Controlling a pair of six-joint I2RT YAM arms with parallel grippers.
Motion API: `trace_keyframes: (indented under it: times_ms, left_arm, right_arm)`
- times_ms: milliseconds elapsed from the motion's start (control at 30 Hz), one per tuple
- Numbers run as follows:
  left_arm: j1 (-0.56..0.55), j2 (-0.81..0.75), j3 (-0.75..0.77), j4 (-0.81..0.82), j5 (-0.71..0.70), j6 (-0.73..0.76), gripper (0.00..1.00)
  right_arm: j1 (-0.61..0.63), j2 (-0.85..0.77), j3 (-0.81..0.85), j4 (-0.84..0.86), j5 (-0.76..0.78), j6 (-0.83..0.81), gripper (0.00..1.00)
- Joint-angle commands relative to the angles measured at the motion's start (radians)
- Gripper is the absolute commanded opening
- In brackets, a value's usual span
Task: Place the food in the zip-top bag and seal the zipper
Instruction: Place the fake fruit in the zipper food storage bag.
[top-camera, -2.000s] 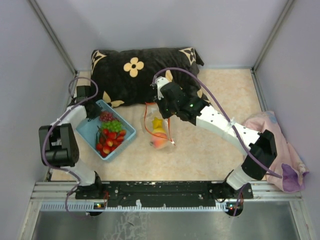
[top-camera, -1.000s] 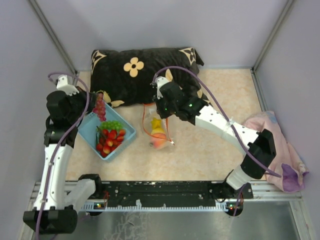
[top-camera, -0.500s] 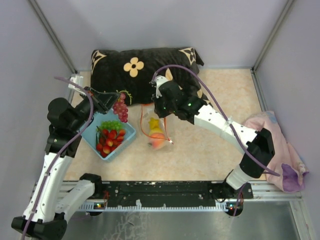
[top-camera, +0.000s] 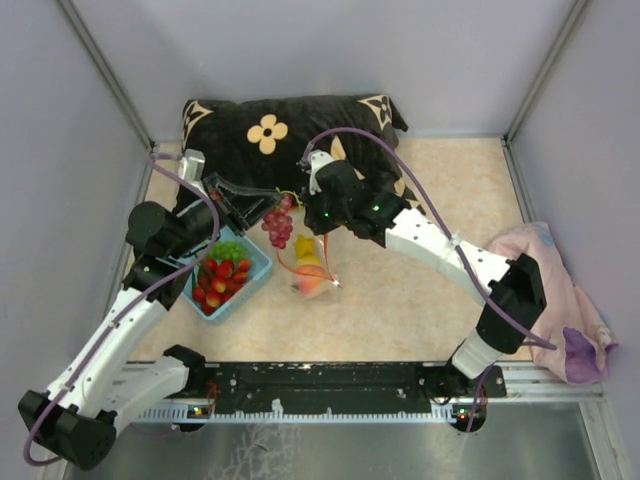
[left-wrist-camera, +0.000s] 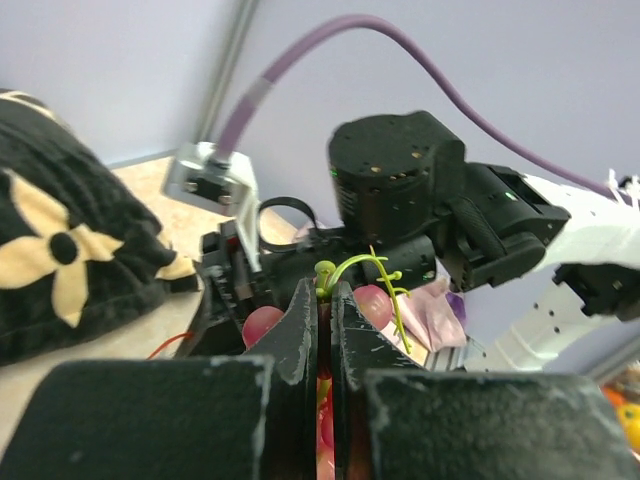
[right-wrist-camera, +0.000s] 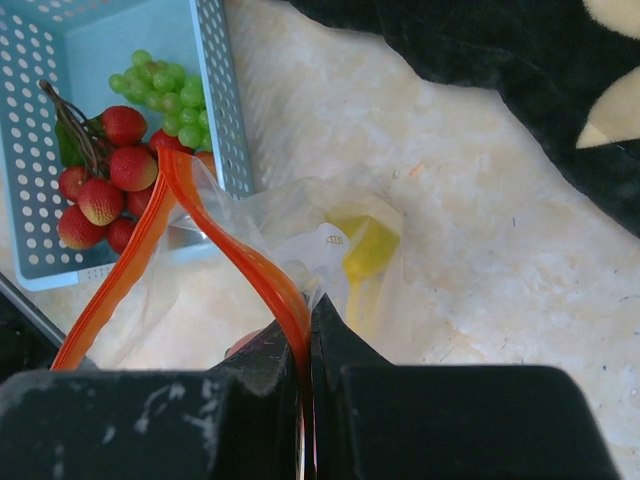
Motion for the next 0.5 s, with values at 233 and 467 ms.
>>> trace_keyframes:
  times_ms: [233, 467]
  left_arm:
    - [-0.106, 0.101, -0.086, 0.266, 0.08, 0.162, 0.0]
    - [-0.109, 0.127, -0.159, 0.137, 0.044, 0.341, 0.02]
  right_arm:
    - [-0.005, 0.001, 0.07, 0.039, -0.01, 0.004, 0.03]
    - [-0.005, -0.003, 0.081, 0.029, 0.0, -0.014, 0.03]
